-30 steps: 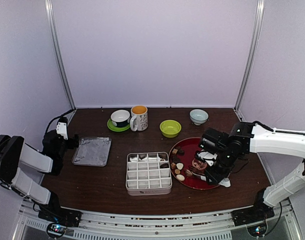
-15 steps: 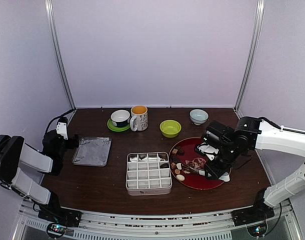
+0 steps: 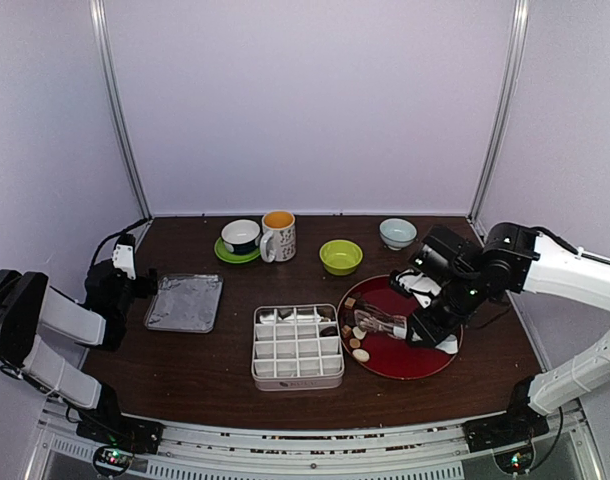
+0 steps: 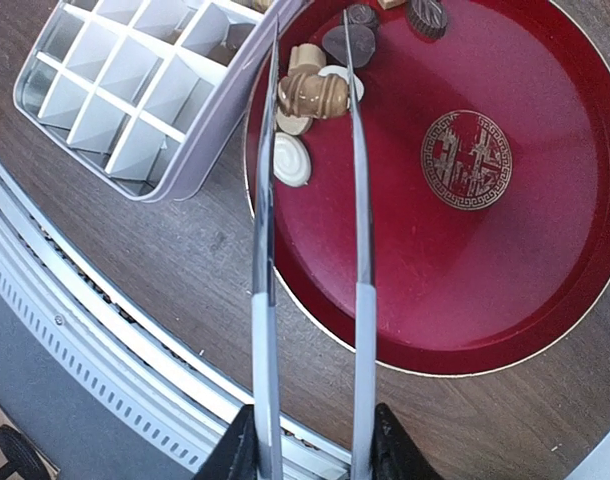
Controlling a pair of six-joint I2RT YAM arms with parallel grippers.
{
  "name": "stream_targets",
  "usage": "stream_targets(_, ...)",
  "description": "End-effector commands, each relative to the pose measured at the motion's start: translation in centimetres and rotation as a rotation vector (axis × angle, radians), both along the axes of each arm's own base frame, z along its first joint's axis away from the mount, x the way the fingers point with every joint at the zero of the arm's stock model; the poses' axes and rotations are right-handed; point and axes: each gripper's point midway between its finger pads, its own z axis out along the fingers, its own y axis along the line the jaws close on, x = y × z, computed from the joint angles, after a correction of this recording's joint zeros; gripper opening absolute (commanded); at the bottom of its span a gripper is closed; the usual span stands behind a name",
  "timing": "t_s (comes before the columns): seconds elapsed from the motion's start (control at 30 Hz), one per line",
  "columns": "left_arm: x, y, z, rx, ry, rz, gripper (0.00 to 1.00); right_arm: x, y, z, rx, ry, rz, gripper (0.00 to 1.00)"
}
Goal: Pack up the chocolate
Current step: Pick up the fake chocolate from the plate, then place the fake chocolate in the empty pocket of the box.
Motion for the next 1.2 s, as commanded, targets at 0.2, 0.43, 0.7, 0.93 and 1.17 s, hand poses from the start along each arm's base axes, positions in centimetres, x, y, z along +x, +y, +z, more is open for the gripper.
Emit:
stream_targets(0.2,0.5,0.5,1.6,-0.012,-0.055,0.020,0.98,0.9,3.6,4.4,0.206,-0.051,0.027,0.30)
stream_targets(0.43,0.5,0.5,1.6,-0.012,-0.057,0.021,0.98,1.1,6.1,5.6,0.295,-0.049,0.060,0.29)
stream_targets(0.7,0.5,0.5,1.6,-0.012,-0.055,0.020,0.98,1.4,9.2,5.8,0.322,-0.048,0.104,0.29)
stream_targets(0.93,0.5,0.5,1.6,-0.012,-0.055,0.020,0.98,1.6,11.2,4.6,0.322,-0.042,0.099,0.28)
stream_targets(1.17,1.0,0.7,2.4,-0.018,-0.073,0.023,0.98,1.3,13.7,3.5,0.333,-0.048,0.086,0.28)
